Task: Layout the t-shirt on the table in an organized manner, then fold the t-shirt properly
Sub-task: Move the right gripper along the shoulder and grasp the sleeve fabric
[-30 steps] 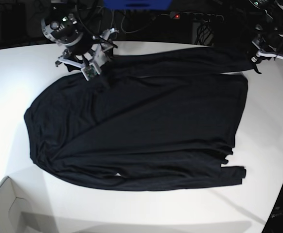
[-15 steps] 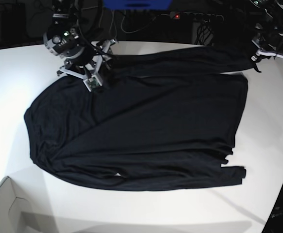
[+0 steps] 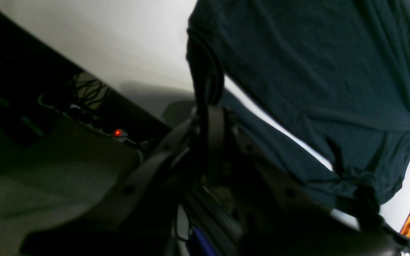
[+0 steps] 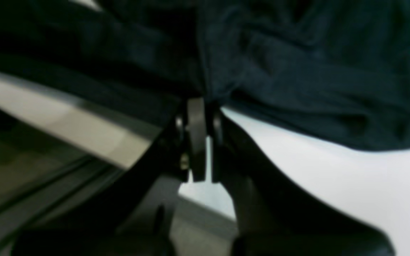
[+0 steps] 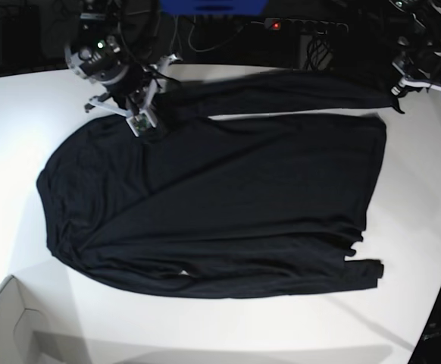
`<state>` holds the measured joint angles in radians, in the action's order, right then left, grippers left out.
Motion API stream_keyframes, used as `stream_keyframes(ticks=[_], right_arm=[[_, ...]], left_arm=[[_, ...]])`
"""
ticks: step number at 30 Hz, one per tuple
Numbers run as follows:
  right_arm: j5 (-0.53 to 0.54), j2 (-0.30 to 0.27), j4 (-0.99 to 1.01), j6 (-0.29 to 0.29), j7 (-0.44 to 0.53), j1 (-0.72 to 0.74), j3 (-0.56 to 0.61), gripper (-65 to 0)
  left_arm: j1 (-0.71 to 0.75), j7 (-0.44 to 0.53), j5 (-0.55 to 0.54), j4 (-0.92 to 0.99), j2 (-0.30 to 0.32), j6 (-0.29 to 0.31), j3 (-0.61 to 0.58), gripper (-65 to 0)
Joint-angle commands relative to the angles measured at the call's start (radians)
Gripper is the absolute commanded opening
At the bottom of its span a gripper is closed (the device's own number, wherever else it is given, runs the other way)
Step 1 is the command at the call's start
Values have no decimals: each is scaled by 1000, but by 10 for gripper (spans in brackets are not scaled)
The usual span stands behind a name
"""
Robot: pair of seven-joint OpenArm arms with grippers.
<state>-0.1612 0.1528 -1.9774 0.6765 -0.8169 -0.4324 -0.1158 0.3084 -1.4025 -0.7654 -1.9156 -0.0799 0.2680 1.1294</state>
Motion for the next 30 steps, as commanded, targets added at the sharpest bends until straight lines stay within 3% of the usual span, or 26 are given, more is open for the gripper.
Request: stream_keyframes(ticks=[1, 10, 17, 25, 30], right_arm=[[10, 4, -36, 2, 14, -6, 3, -650], [7, 4, -55, 9, 11, -39, 3, -650], [7, 4, -64, 22, 15, -41, 1, -650], [9, 4, -73, 22, 17, -33, 1, -650], [9, 4, -75, 22, 17, -30, 1, -650]], left_arm=[[13, 6, -19, -22, 12, 1, 4, -649], [25, 6, -19, -14, 75, 1, 4, -649], [16, 6, -21, -9, 75, 0, -2, -649], [36, 6, -12, 31, 84, -2, -144, -649], [38, 6, -12, 121, 153, -2, -210, -649]])
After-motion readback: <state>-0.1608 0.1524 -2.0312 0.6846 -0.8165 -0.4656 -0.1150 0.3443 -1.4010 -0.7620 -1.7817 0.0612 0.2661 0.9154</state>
